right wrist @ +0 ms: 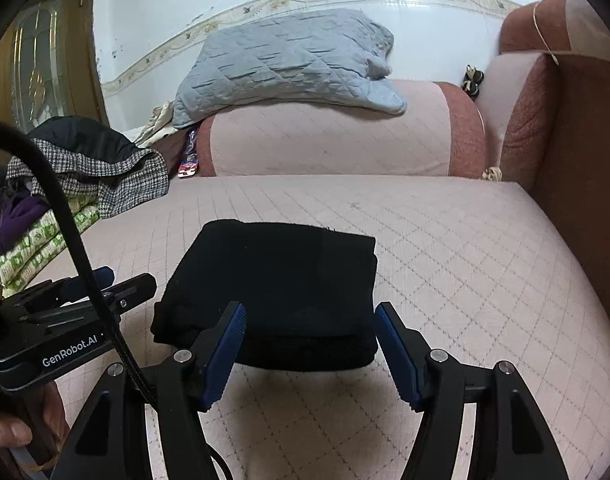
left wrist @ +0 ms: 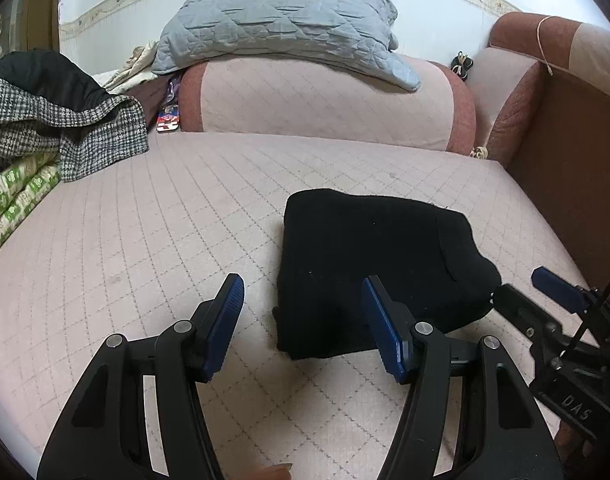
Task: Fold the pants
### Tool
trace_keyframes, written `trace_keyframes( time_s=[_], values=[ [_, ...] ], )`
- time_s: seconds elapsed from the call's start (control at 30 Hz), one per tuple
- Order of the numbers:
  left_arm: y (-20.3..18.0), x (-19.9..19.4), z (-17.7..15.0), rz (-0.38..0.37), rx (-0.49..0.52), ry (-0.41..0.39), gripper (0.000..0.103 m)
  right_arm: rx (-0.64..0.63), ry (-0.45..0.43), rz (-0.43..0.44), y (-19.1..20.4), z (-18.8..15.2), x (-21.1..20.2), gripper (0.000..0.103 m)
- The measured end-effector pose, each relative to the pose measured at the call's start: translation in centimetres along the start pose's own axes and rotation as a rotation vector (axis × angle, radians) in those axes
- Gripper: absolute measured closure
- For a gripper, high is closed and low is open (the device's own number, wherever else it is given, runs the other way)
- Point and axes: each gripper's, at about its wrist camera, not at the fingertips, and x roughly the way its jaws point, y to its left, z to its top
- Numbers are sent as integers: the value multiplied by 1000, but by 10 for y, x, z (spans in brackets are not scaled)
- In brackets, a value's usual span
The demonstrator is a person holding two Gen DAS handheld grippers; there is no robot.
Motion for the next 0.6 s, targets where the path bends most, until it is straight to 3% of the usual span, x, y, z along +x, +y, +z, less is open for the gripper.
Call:
trace_keyframes(
  time_s=[0.23, 0.6],
  values=[
    [-4, -2, -2, 4, 40, -26, 41, 1, 8, -8, -1, -3, 3, 39],
    [3, 5, -2, -6, 24, -16, 41, -7, 31, 7, 6, -8, 10, 39]
  ],
)
